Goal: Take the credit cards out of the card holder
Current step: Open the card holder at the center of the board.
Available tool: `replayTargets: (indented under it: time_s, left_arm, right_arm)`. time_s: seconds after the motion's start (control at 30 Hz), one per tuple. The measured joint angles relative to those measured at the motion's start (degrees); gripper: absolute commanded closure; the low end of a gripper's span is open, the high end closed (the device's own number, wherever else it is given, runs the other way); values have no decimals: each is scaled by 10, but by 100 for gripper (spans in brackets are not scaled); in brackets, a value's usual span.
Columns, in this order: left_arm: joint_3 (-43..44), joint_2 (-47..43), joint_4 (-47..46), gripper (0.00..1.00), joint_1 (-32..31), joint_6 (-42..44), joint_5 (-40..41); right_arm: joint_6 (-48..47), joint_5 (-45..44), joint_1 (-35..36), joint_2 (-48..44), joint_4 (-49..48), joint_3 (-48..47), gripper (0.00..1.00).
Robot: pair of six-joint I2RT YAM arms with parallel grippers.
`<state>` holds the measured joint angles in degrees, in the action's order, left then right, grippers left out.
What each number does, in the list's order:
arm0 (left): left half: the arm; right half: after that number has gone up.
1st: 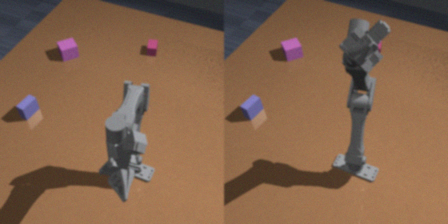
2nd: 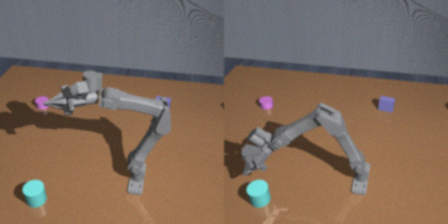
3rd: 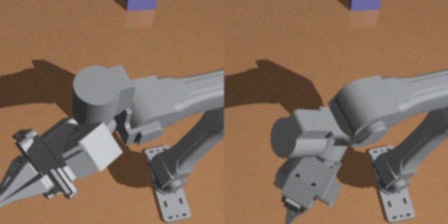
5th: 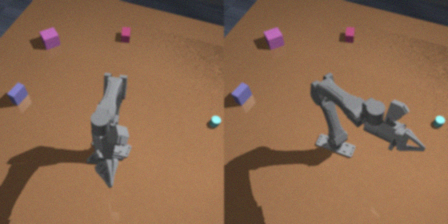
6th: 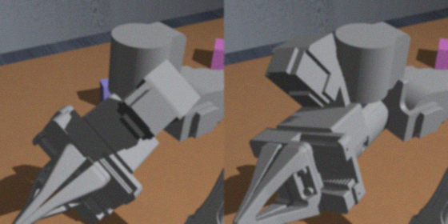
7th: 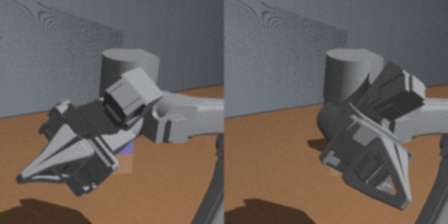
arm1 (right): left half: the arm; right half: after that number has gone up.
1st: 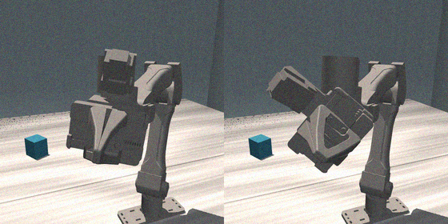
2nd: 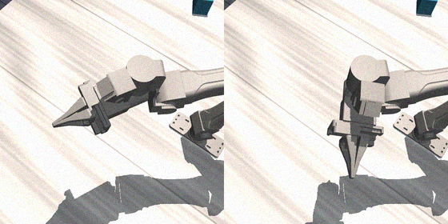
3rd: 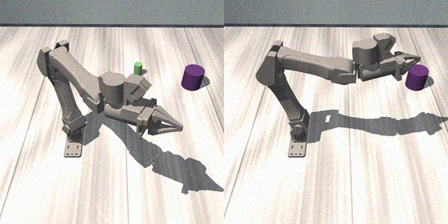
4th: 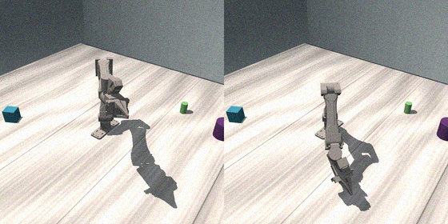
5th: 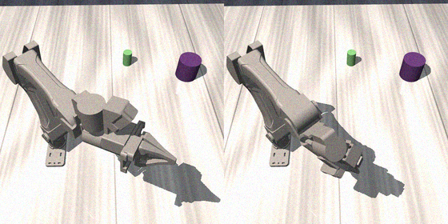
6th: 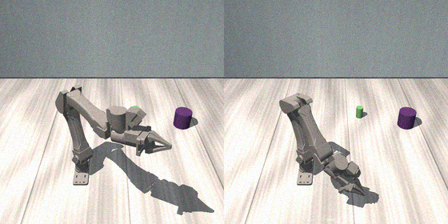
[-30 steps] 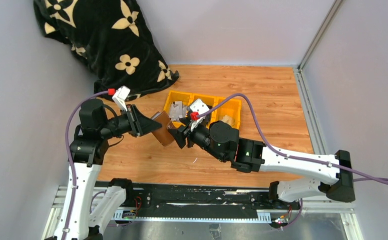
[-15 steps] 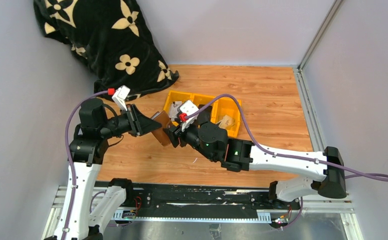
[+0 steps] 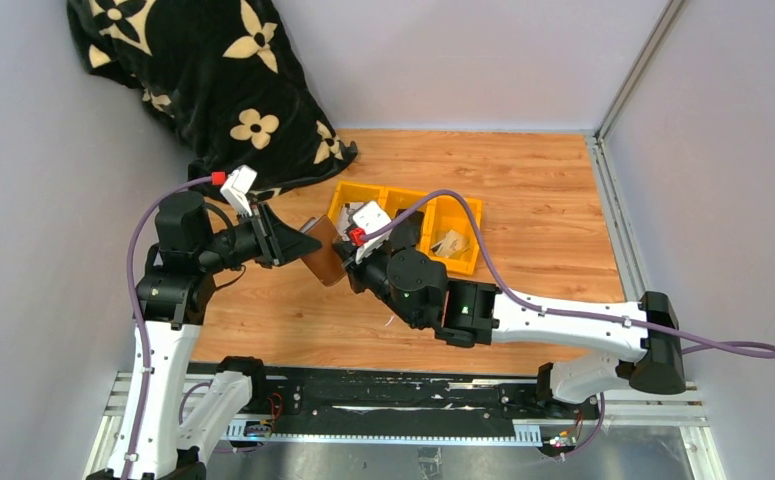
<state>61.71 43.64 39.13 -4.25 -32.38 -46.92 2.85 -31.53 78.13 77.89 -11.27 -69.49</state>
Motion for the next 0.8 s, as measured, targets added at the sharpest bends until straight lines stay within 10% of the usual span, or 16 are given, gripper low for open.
replayTargets:
  time_s: [0.5,0.63,0.8]
  left_arm:
    - [24,-7,3,100,0,-13,-31]
    - [28,-8,5,100,0,-12,-37]
    - [28,-9,4,100,0,-12,-46]
  right_arm:
    - [-52,-96,-7,-28,-16,33,100]
    - [-57,-98,-7,-36,-7,36,47]
    - [16,-15,-48,-75,34,40,29]
